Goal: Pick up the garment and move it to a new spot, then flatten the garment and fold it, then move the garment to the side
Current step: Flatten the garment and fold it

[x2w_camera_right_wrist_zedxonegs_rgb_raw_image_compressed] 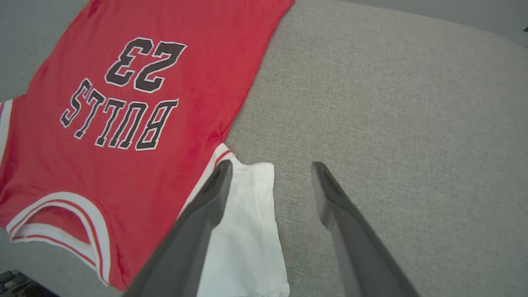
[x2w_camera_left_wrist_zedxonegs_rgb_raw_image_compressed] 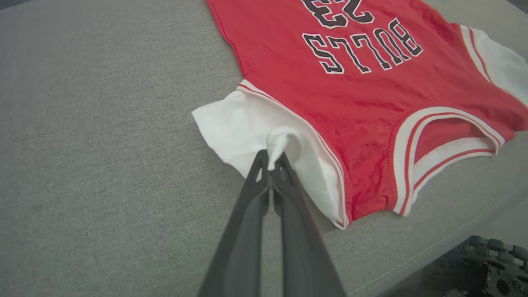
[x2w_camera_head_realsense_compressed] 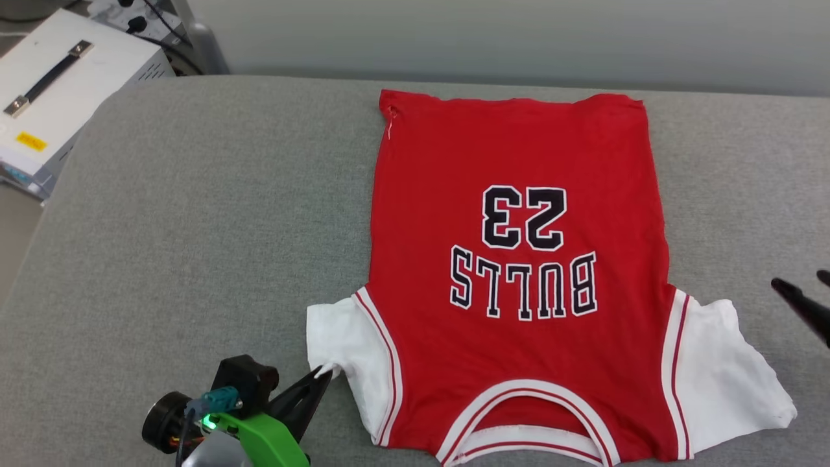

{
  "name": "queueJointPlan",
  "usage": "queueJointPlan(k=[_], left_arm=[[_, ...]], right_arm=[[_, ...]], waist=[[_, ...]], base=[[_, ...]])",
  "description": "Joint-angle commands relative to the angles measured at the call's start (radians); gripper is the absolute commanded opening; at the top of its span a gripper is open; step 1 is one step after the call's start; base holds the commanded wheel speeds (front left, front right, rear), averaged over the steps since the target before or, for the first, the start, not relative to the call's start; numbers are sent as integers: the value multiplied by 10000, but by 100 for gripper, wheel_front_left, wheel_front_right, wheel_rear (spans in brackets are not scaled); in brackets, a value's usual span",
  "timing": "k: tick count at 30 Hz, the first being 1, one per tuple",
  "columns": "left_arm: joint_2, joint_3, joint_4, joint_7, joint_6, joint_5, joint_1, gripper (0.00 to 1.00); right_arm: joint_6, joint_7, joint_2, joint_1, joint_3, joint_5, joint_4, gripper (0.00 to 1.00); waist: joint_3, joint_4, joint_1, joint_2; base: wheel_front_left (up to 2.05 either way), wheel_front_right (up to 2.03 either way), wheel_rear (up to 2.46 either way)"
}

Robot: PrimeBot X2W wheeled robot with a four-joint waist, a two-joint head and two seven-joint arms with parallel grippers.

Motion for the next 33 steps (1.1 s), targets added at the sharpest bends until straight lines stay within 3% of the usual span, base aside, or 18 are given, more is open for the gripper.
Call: queueJointPlan(k=[1, 7, 18, 25, 26, 33], left_arm=[[114, -14, -393, 284, 83, -160, -217, 0], [385, -113, -1778, 1225, 114, -276, -488, 0], [353, -507, -3291, 1728, 37, 137, -1087, 0], [205, -553, -3599, 1674, 3, 115, -1307, 0], [157, -569, -3564, 1587, -36, 114, -1376, 0], [-24, -661, -3371, 1374, -123, 80, -1496, 0]], right_arm=[[-9, 603, 189, -584, -201, -20, -74, 100], [-9, 2921, 836, -3198, -719, -857, 95, 100], [-9, 6430, 1710, -7633, -1759, -3341, 2364, 100], [-9, 7454, 2092, -9215, -2410, -4892, 3317, 100], [-9, 7631, 2126, -9606, -2663, -5582, 3654, 100], [-9, 7737, 2087, -9831, -3058, -6536, 4145, 100]], waist=[[1014, 708, 1, 111], [2223, 1435, 1, 111], [4089, 2648, 1, 111], [4756, 3085, 1, 111], [4957, 3221, 1, 111], [5201, 3428, 1, 111]], base=[[0, 0, 0], [0, 0, 0], [0, 0, 0], [0, 0, 0], [0, 0, 0], [0, 0, 0]])
